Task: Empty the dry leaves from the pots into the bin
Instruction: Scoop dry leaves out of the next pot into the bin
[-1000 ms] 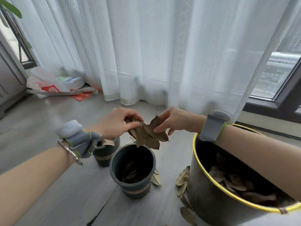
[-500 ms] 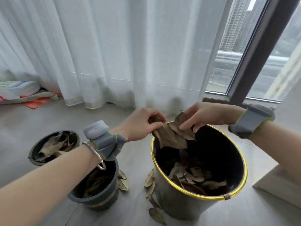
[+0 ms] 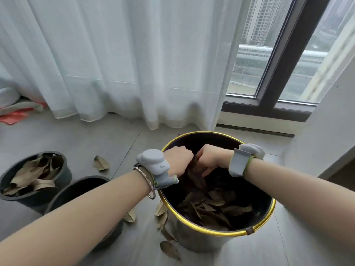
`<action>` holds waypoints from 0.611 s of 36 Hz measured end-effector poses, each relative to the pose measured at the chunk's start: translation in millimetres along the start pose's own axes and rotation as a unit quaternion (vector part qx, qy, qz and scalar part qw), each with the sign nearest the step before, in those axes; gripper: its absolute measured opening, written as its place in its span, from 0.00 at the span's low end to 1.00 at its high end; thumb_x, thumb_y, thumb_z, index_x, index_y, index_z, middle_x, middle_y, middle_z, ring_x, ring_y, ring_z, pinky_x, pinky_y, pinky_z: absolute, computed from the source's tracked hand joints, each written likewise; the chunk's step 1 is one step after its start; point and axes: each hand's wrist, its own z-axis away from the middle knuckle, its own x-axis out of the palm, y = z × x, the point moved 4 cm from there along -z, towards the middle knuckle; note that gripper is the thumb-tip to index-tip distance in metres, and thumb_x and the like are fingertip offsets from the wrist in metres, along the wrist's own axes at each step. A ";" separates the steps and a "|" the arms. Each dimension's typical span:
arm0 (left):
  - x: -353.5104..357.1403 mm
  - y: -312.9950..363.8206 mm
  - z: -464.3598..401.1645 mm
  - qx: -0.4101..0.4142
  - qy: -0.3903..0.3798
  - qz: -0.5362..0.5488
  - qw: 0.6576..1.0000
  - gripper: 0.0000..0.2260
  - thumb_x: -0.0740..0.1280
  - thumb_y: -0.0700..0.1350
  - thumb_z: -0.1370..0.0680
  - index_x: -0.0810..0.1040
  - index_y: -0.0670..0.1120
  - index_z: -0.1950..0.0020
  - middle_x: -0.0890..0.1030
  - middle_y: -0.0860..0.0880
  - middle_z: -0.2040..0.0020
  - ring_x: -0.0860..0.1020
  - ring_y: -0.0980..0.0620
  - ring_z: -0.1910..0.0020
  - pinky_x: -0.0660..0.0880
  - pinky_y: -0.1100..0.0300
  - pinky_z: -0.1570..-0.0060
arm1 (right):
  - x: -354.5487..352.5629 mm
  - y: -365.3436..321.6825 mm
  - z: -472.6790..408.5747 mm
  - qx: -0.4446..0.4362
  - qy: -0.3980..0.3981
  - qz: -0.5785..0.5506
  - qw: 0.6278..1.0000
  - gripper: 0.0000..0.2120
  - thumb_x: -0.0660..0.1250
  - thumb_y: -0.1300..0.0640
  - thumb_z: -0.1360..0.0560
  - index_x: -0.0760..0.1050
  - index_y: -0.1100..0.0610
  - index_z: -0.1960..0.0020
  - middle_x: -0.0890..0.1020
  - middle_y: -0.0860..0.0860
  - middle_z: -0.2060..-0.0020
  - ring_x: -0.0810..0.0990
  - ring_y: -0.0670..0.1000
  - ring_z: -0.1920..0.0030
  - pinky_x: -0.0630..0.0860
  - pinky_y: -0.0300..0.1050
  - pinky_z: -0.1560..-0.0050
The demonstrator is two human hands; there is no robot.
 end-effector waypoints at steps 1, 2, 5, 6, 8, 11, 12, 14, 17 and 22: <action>4.5 1.1 -1.5 0.006 -0.020 -0.004 1.000 0.12 0.59 0.35 0.23 0.76 0.39 0.41 0.78 0.41 0.44 0.78 0.40 0.45 0.72 0.54 0.55 | 2.9 1.4 -3.3 0.008 -0.005 0.007 1.000 0.11 0.66 0.70 0.27 0.78 0.68 0.45 0.78 0.54 0.66 0.78 0.47 0.68 0.78 0.34 0.73; 9.0 1.9 -2.7 0.014 -0.041 -0.005 0.999 0.12 0.60 0.35 0.23 0.76 0.38 0.42 0.79 0.41 0.45 0.79 0.41 0.46 0.71 0.55 0.56 | 6.6 2.9 -6.2 0.013 -0.010 0.015 1.000 0.11 0.66 0.71 0.27 0.78 0.68 0.45 0.77 0.54 0.67 0.77 0.48 0.68 0.77 0.33 0.75; 15.5 2.0 -3.1 0.040 -0.092 0.003 0.995 0.10 0.61 0.35 0.23 0.77 0.37 0.44 0.80 0.40 0.46 0.80 0.41 0.48 0.71 0.58 0.58 | 18.2 6.4 -12.5 0.033 -0.033 0.025 0.999 0.06 0.66 0.71 0.27 0.77 0.67 0.51 0.76 0.56 0.67 0.77 0.49 0.69 0.77 0.35 0.76; 15.7 2.3 -2.5 0.044 -0.105 0.009 0.993 0.10 0.61 0.35 0.23 0.77 0.36 0.43 0.80 0.40 0.46 0.80 0.41 0.48 0.71 0.58 0.58 | 21.2 6.3 -12.3 0.037 -0.036 0.035 0.998 0.03 0.66 0.71 0.27 0.76 0.66 0.56 0.76 0.56 0.68 0.77 0.49 0.71 0.76 0.35 0.78; 17.2 4.8 -1.1 0.054 -0.131 0.012 0.990 0.11 0.62 0.36 0.23 0.76 0.36 0.42 0.80 0.39 0.46 0.79 0.41 0.48 0.71 0.59 0.57 | 26.5 10.0 -15.0 0.049 -0.046 0.049 0.997 0.09 0.66 0.71 0.27 0.72 0.63 0.64 0.75 0.55 0.68 0.77 0.45 0.79 0.72 0.34 0.82; 15.2 7.9 2.8 0.065 -0.139 0.009 0.988 0.12 0.63 0.37 0.23 0.76 0.36 0.41 0.80 0.39 0.45 0.79 0.41 0.47 0.72 0.58 0.55 | 27.9 13.5 -14.8 0.062 -0.065 0.052 0.995 0.10 0.66 0.71 0.27 0.72 0.63 0.64 0.75 0.55 0.68 0.77 0.45 0.78 0.73 0.34 0.81; 12.8 8.9 4.8 0.069 -0.132 0.008 0.989 0.12 0.63 0.37 0.23 0.76 0.37 0.40 0.80 0.40 0.44 0.79 0.42 0.47 0.73 0.58 0.53 | 26.6 14.2 -13.2 0.068 -0.072 0.041 0.994 0.07 0.65 0.72 0.26 0.73 0.64 0.62 0.76 0.56 0.67 0.78 0.47 0.73 0.76 0.35 0.79; 5.0 10.5 9.6 0.081 -0.112 0.013 0.990 0.13 0.62 0.38 0.23 0.75 0.39 0.38 0.79 0.41 0.42 0.78 0.43 0.44 0.74 0.56 0.48 | 20.2 12.9 -8.0 0.064 -0.070 0.021 0.995 0.05 0.65 0.73 0.27 0.77 0.68 0.52 0.76 0.56 0.66 0.77 0.50 0.67 0.78 0.37 0.72; -10.7 8.4 19.6 0.095 -0.075 0.054 0.991 0.18 0.63 0.39 0.22 0.72 0.45 0.33 0.76 0.45 0.37 0.75 0.45 0.39 0.72 0.55 0.42 | 6.5 11.9 -1.2 0.046 -0.051 0.001 0.998 0.14 0.64 0.74 0.27 0.76 0.69 0.42 0.78 0.57 0.64 0.78 0.50 0.65 0.80 0.37 0.67; -36.0 -16.1 44.9 0.094 0.020 0.190 0.977 0.15 0.63 0.39 0.22 0.74 0.48 0.35 0.79 0.51 0.40 0.78 0.54 0.43 0.70 0.66 0.44 | -13.9 4.9 10.1 0.032 -0.022 -0.014 0.999 0.18 0.64 0.75 0.28 0.75 0.67 0.39 0.80 0.55 0.62 0.79 0.50 0.63 0.79 0.36 0.67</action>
